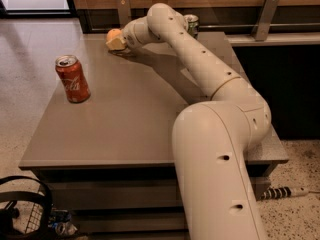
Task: Pick orange
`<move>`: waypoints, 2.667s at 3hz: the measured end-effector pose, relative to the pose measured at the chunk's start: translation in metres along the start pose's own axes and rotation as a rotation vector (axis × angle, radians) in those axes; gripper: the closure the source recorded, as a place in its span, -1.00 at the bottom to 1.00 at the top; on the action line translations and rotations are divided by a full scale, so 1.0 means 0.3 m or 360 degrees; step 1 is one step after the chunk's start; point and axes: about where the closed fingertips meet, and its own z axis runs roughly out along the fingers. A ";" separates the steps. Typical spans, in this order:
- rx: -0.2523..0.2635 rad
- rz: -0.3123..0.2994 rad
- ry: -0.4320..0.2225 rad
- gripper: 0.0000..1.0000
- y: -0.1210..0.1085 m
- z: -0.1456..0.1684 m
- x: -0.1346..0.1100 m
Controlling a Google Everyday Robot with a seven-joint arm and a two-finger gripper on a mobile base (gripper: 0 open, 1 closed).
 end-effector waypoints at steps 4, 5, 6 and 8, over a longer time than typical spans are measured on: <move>0.0090 -0.0041 0.0077 1.00 0.019 -0.195 -0.039; 0.0176 -0.0068 0.0095 1.00 0.050 -0.331 -0.070; 0.0237 -0.0097 0.0084 1.00 0.079 -0.426 -0.093; 0.0389 -0.0169 -0.0063 1.00 0.092 -0.577 -0.162</move>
Offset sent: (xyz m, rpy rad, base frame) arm -0.0011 0.0006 0.0003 -0.0016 0.0050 0.0089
